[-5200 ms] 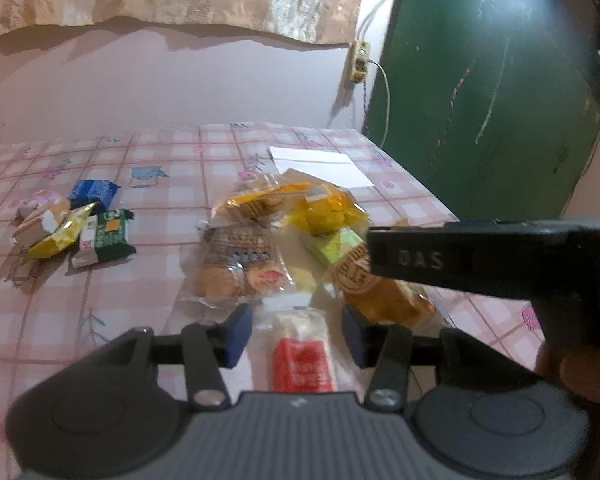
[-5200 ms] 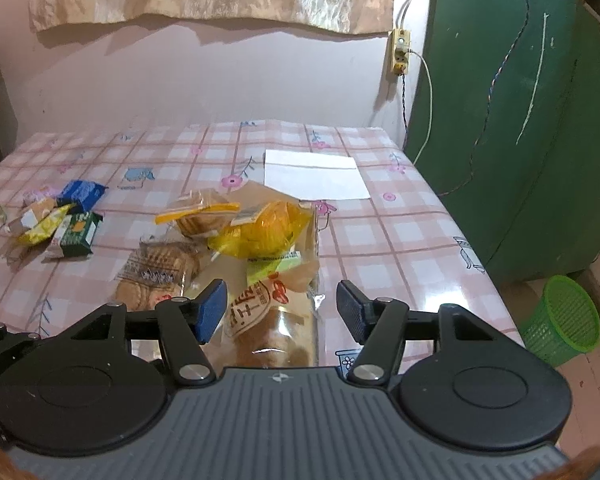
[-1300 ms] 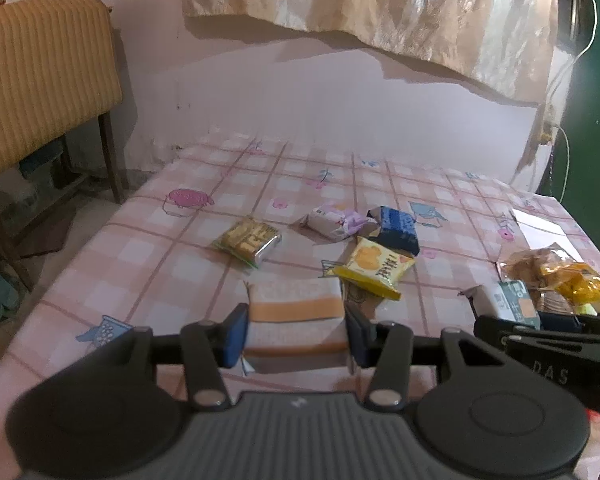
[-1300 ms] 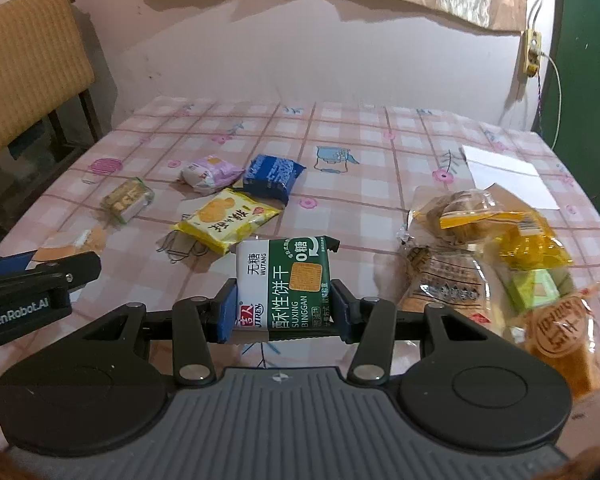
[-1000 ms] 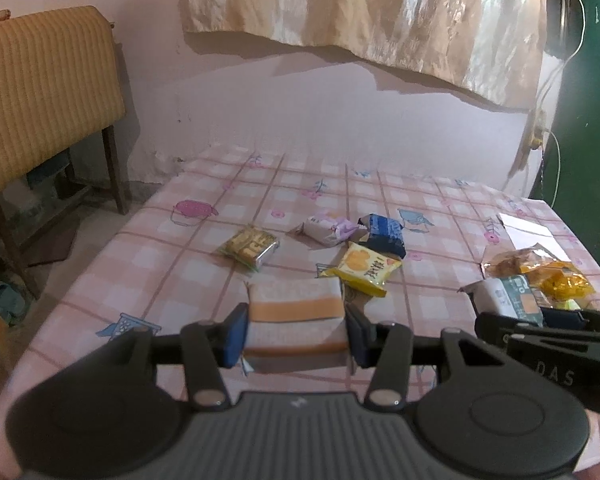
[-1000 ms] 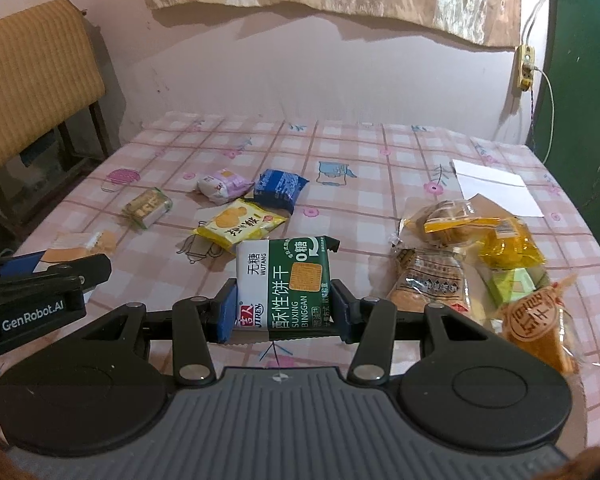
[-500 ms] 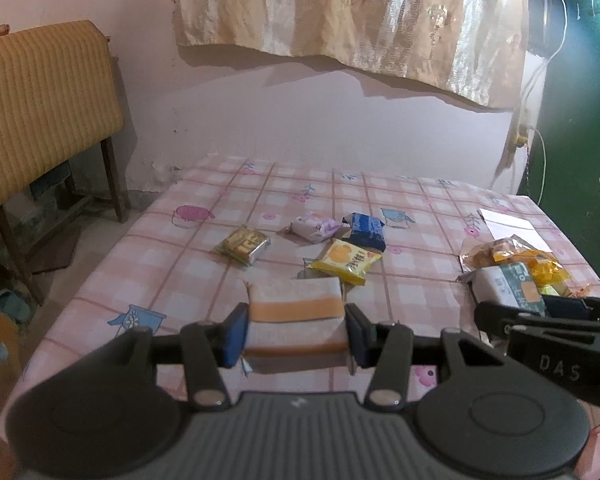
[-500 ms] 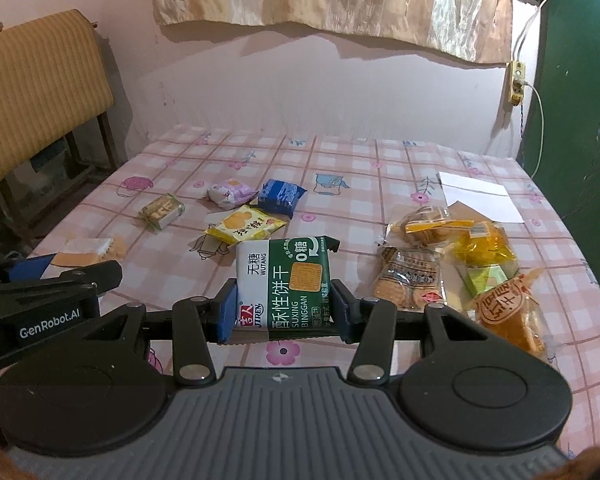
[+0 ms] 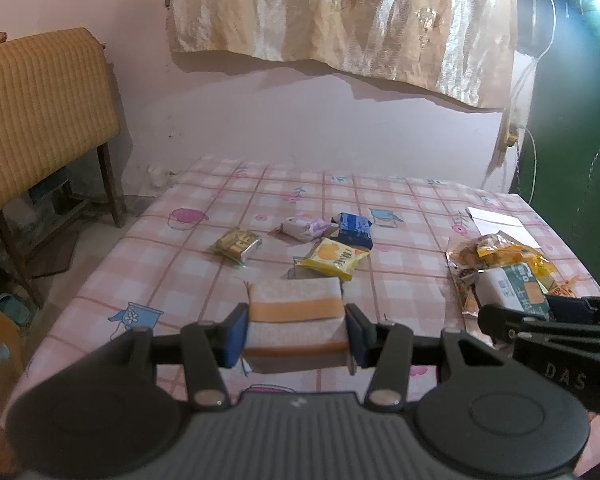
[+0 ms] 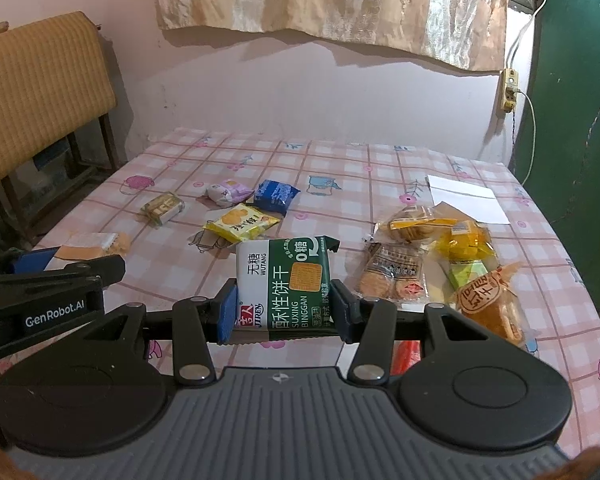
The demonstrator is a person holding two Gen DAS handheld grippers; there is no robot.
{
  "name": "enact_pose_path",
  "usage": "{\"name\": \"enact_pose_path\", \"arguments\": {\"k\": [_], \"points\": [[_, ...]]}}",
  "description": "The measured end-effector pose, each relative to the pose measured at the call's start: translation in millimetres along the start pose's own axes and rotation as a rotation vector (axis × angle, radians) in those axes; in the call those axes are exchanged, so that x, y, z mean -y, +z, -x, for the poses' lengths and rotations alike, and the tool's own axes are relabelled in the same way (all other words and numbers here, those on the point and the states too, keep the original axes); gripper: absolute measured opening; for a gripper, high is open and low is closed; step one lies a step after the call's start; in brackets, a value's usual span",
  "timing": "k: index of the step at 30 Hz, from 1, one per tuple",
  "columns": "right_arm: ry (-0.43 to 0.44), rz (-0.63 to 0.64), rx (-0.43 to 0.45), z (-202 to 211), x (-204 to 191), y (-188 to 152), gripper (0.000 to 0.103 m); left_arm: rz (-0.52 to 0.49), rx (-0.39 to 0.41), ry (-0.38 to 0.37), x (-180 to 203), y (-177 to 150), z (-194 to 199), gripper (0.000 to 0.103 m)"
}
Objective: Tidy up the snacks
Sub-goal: 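Carry the wafer cake and green biscuit packet with both tools over the box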
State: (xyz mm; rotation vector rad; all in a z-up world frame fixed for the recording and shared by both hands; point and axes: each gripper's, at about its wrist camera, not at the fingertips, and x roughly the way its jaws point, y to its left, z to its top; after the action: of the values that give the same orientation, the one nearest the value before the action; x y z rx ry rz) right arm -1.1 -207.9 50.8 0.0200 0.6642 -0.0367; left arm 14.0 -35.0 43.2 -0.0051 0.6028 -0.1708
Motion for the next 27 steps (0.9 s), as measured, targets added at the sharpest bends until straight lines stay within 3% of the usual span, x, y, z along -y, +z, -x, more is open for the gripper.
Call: {"name": "enact_pose_path", "arguments": {"k": [27], "points": [[-0.025,-0.010,0.016,13.0,1.5,-4.0,0.060,-0.009,0.002,-0.013,7.2,-3.0,10.9,0.049]]}}
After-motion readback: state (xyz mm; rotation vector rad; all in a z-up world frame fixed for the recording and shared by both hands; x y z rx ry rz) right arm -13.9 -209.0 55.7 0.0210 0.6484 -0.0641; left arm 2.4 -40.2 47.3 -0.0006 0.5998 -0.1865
